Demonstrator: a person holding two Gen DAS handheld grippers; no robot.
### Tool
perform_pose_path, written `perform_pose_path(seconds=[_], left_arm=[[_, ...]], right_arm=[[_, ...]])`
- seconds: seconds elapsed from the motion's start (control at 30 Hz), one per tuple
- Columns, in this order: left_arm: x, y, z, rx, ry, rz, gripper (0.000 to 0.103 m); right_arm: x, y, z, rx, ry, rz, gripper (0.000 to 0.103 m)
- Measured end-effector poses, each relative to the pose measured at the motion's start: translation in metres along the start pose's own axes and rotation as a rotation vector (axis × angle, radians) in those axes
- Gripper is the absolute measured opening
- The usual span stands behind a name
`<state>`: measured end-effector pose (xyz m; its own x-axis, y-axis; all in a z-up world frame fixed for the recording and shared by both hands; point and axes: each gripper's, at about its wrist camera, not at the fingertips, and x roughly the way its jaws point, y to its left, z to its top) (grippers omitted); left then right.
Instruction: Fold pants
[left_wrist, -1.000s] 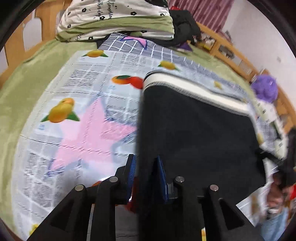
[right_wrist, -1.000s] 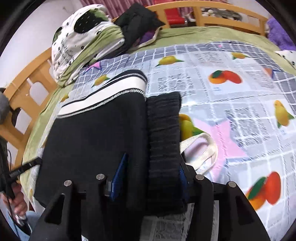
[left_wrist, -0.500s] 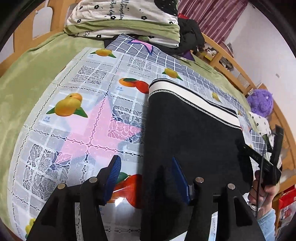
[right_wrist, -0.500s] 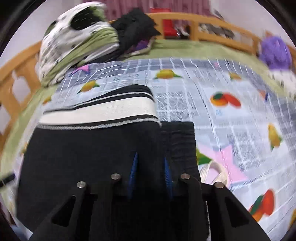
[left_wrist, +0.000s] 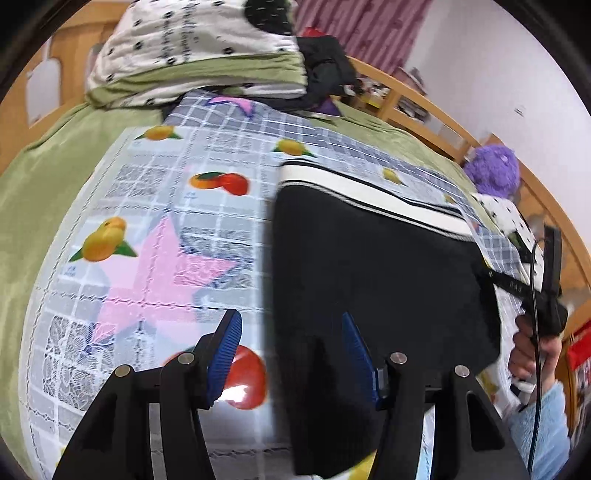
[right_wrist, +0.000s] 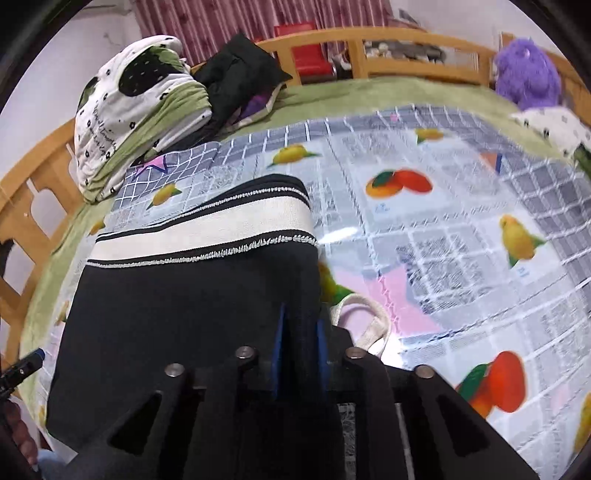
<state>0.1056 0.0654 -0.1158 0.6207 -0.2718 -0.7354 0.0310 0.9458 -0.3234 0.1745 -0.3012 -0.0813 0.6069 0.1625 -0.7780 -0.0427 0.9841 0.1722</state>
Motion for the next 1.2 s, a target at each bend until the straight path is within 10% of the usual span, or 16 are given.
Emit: perform_pose_path(seconds=[0.17,0.37,0.57,0.93,1.0,1.03,1.07,1.2], left_arm=[[-0.013,-0.035,-0.018,0.134,-0.029,-0.065,0.055],[0.018,-0.055,-0.056,0.252,0.098,0.095,0.055],[-0.023,-0.042,-0.069,0.357,0.058,0.109,0.056],[0.002,-0.080,-0.114,0.773,0.094,0.387,0.056],[0.009,-0.084,-0.112,0.784,0.086,0.403,0.050],[0.010,-0.086,-0.109,0.766,0.057,0.419,0.023],[0.006,-0.082,-0.100,0.702,0.031,0.409,0.016],[-0.019,-0.046,-0.067,0.368,-0.006,0.206,0.014]], right_arm=[[-0.055,0.004,-0.018,0.000,-0.106,0.065,0.019],[-0.024,0.023,-0.062,-0.109,0.090,-0.017,0.019],[-0.047,0.019,-0.070,-0.076,0.067,-0.001,0.025],[-0.063,0.005,-0.081,-0.057,0.077,-0.011,0.032],[-0.063,0.002,-0.080,-0.050,0.072,-0.009,0.032],[-0.063,0.001,-0.080,-0.042,0.071,-0.010,0.032],[-0.062,0.000,-0.079,-0.035,0.072,-0.011,0.032],[-0.064,-0.002,-0.077,0.001,0.064,0.021,0.032]])
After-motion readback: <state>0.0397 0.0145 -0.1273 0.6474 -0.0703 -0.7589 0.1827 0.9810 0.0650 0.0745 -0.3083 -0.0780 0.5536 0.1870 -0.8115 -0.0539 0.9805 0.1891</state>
